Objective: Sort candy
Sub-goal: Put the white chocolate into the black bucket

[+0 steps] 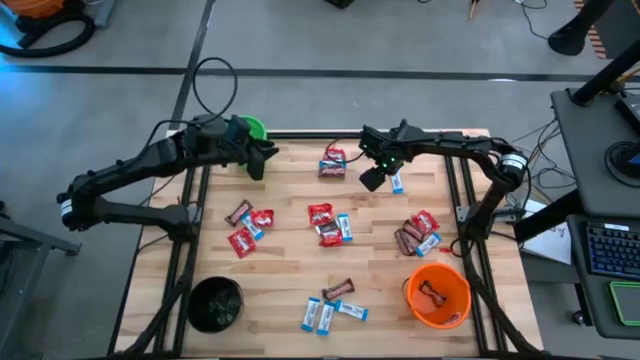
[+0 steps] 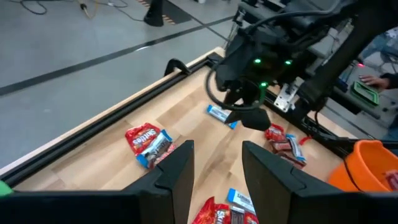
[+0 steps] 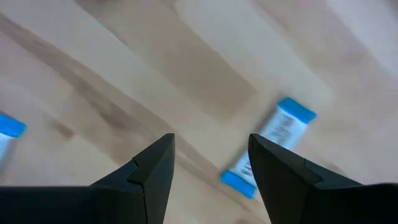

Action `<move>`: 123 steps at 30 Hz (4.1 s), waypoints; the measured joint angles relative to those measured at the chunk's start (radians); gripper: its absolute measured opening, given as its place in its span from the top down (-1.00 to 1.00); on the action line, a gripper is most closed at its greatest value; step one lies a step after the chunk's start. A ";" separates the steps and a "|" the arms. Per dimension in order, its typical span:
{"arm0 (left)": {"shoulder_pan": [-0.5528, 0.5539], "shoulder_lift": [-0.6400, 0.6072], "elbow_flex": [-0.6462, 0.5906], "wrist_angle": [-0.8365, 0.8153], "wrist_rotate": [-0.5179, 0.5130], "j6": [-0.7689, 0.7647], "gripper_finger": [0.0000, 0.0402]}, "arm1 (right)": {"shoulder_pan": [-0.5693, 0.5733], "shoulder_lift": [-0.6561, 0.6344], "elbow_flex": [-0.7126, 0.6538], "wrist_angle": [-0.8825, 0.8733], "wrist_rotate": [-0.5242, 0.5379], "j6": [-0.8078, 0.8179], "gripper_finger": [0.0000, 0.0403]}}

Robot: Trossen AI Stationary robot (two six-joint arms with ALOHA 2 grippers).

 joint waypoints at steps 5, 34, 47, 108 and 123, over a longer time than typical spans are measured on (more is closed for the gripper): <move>0.001 0.010 0.000 0.008 -0.041 -0.015 0.41 | -0.013 -0.048 -0.028 -0.031 0.080 -0.008 0.03; 0.009 0.009 0.000 0.070 -0.171 -0.127 0.41 | -0.067 -0.117 -0.263 0.186 0.026 -0.027 0.03; 0.009 0.009 0.000 0.071 -0.172 -0.128 0.41 | -0.078 -0.061 -0.299 0.209 0.011 -0.005 0.02; 0.009 -0.018 0.000 0.069 -0.162 -0.101 0.41 | -0.078 0.020 -0.399 0.372 -0.025 0.154 0.68; 0.009 -0.018 0.000 0.069 -0.162 -0.101 0.41 | -0.078 0.014 -0.399 0.369 -0.030 0.176 0.86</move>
